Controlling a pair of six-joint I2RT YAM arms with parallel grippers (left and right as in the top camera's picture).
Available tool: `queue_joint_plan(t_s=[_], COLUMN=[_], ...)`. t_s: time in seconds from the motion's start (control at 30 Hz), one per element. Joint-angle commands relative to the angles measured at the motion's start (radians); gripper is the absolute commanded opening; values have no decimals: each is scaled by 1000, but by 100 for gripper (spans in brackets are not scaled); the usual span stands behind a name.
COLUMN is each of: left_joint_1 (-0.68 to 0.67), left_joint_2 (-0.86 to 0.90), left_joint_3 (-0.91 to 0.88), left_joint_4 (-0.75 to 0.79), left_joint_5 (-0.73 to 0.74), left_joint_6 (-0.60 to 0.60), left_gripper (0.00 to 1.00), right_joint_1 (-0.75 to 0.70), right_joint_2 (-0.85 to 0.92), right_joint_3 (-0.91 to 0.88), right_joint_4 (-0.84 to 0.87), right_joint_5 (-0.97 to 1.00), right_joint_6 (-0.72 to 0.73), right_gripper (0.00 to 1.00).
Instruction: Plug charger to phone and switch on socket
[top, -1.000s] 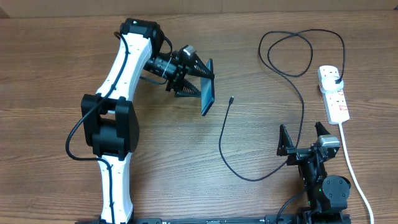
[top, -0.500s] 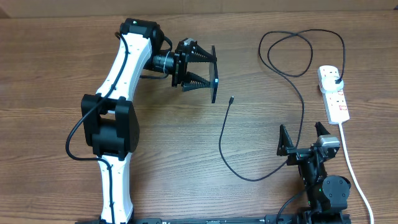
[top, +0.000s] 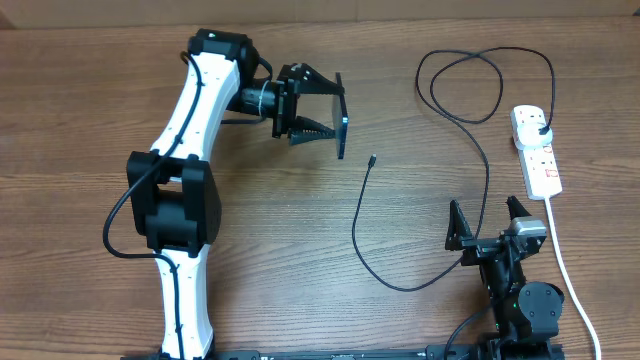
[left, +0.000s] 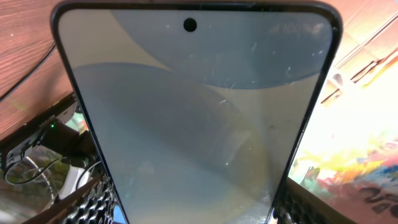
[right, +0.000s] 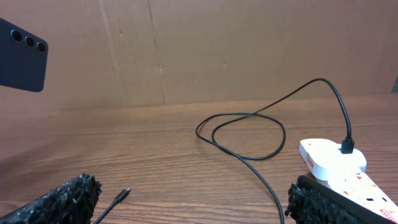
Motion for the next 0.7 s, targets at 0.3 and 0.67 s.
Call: queue_joint_plan(t_s=[0.3, 0.67], left_joint_1=[50, 50], left_joint_2=[-8, -17], left_joint_3=[28, 28], left_joint_4=[-4, -3], left_joint_5=[63, 63], left_joint_6=[-26, -26], left_gripper=[70, 70], right_joint_1=[-1, 0], right_joint_2=[-9, -9], right_joint_3=[-10, -10], right_joint_4=[6, 36], right_joint_5=[5, -86], right_joint_6=[-4, 37], right_gripper=[100, 100])
